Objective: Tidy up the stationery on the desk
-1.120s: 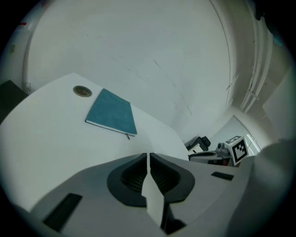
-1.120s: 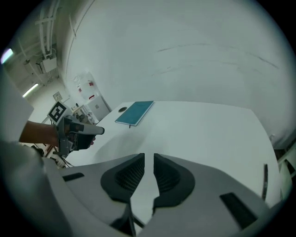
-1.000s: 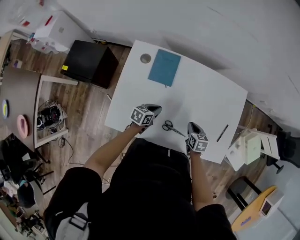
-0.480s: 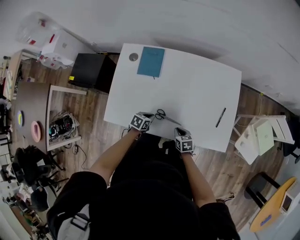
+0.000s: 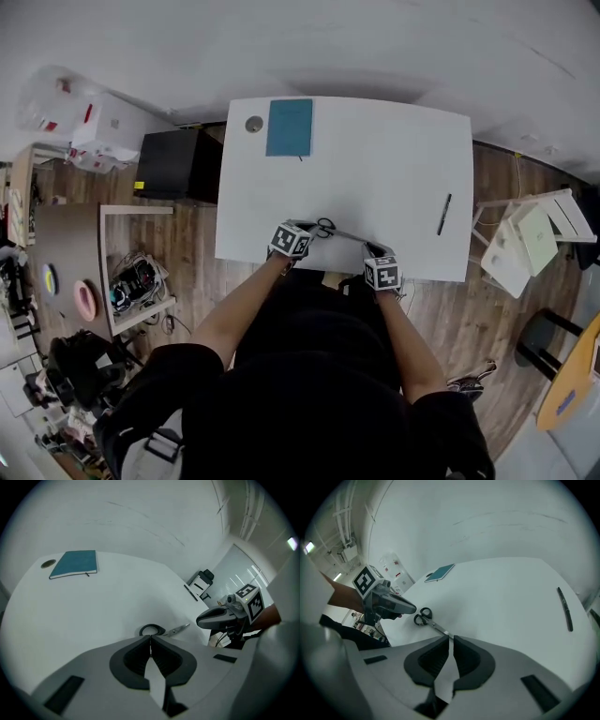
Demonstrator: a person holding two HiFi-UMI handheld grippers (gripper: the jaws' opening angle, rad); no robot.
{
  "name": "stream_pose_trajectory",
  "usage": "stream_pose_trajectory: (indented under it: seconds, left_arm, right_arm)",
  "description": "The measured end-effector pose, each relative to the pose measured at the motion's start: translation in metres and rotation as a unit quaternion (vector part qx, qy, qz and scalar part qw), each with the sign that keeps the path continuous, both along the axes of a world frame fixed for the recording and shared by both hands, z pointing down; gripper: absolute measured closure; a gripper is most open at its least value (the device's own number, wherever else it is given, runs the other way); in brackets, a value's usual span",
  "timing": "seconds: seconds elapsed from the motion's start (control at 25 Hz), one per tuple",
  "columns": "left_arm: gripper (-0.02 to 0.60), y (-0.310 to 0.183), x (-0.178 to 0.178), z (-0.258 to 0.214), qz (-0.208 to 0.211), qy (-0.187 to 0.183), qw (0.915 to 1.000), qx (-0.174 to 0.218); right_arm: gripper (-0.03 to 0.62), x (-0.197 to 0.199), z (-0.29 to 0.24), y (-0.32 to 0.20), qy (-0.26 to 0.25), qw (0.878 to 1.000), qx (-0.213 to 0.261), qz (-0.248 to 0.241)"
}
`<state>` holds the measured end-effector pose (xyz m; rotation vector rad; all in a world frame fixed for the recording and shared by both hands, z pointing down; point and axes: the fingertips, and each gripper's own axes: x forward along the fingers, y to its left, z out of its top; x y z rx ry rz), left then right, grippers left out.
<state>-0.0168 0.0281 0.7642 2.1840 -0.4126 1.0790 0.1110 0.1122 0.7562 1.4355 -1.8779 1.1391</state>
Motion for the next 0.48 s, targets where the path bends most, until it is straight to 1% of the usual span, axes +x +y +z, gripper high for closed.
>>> stream_pose_trajectory:
  seconds: [0.16, 0.32, 0.48]
  left_arm:
    - [0.565, -0.005, 0.007, 0.002, 0.028, 0.015, 0.9995, -0.009]
    - [0.565, -0.002, 0.01, 0.015, 0.054, 0.015, 0.9983, -0.017]
    - [0.565, -0.001, 0.014, 0.014, 0.069, 0.023, 0.9972, -0.016]
  right_arm:
    - [0.549, -0.001, 0.0, -0.007, 0.005, 1.0, -0.005, 0.029]
    - [0.549, -0.001, 0.009, -0.007, 0.006, 0.998, -0.024, 0.061]
    - [0.549, -0.011, 0.014, -0.003, 0.023, 0.998, -0.027, 0.043]
